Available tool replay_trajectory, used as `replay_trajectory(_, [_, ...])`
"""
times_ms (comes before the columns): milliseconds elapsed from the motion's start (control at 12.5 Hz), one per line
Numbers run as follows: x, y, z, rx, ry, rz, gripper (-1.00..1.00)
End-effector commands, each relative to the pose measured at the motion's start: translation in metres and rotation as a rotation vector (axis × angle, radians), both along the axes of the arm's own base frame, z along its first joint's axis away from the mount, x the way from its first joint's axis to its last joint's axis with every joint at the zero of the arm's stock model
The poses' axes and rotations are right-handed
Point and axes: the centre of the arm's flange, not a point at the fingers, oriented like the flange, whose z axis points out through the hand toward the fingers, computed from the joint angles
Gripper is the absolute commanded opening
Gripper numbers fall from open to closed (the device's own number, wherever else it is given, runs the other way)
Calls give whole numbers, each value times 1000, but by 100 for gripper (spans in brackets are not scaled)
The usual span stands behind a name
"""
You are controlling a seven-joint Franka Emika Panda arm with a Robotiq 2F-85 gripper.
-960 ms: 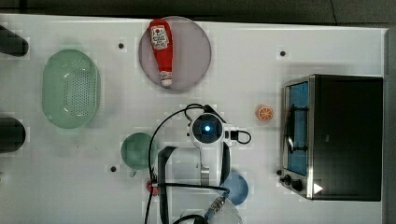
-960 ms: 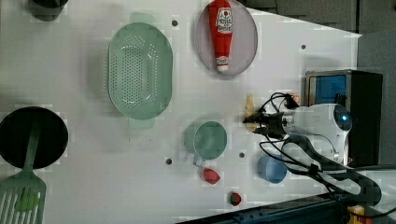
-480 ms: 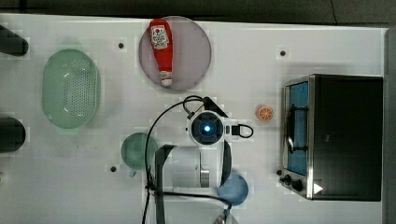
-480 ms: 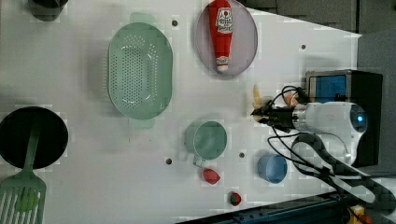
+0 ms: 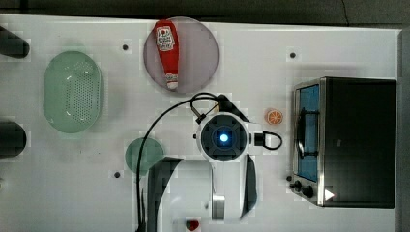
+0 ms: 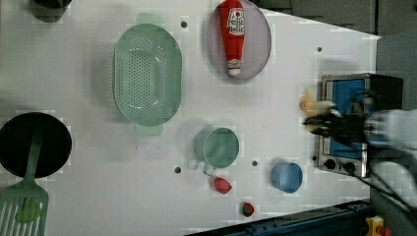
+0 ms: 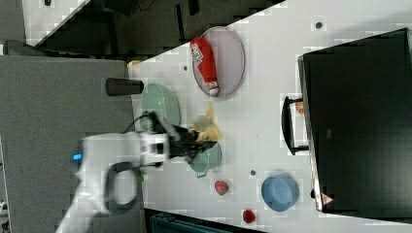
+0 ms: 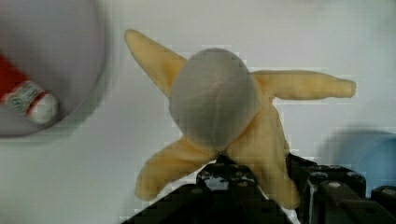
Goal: Pick banana from table and place on oven.
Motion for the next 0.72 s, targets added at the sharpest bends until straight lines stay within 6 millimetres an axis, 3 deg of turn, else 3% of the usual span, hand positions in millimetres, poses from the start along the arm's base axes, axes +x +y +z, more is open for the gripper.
replay_trajectory(80, [14, -4, 113, 5, -67, -51, -47])
replay_trajectory(240, [14, -9, 156, 5, -29, -64, -47])
replay_trajectory(400, [19, -23, 184, 8, -16, -89, -47])
replay_trajectory(560, [29, -49, 201, 12, -49, -133, -47])
replay_trajectory(720, [34, -88, 201, 16, -49, -164, -47])
